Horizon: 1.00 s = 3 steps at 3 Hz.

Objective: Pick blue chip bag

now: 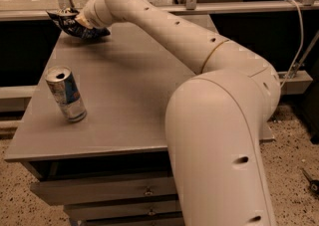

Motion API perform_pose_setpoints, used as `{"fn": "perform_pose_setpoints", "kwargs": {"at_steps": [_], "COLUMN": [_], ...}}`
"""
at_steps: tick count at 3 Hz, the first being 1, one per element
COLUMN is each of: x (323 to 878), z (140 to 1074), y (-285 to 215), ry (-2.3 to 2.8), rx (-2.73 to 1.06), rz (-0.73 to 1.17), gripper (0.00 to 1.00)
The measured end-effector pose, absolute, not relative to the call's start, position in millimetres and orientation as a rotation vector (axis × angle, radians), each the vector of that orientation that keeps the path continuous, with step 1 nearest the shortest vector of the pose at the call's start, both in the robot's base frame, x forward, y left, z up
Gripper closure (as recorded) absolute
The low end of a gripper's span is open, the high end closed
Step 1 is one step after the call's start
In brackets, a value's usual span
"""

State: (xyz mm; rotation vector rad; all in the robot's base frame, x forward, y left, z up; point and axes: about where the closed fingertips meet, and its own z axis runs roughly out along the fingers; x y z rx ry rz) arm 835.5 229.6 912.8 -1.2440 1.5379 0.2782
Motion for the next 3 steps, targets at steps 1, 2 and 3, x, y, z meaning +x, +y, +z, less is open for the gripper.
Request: {"fn": "perform_pose_setpoints", "kwargs": {"at_steps": [1,2,3], "x": [817,795,754], "z": [939,961,996], "y": [225,207,186], "ry": [1.447,1.364,1.241], "rx": [-1.254,-1.251,-1.263], "rz": [0.291,0.369,0.476], "gripper": [1.00,1.00,1.00]}}
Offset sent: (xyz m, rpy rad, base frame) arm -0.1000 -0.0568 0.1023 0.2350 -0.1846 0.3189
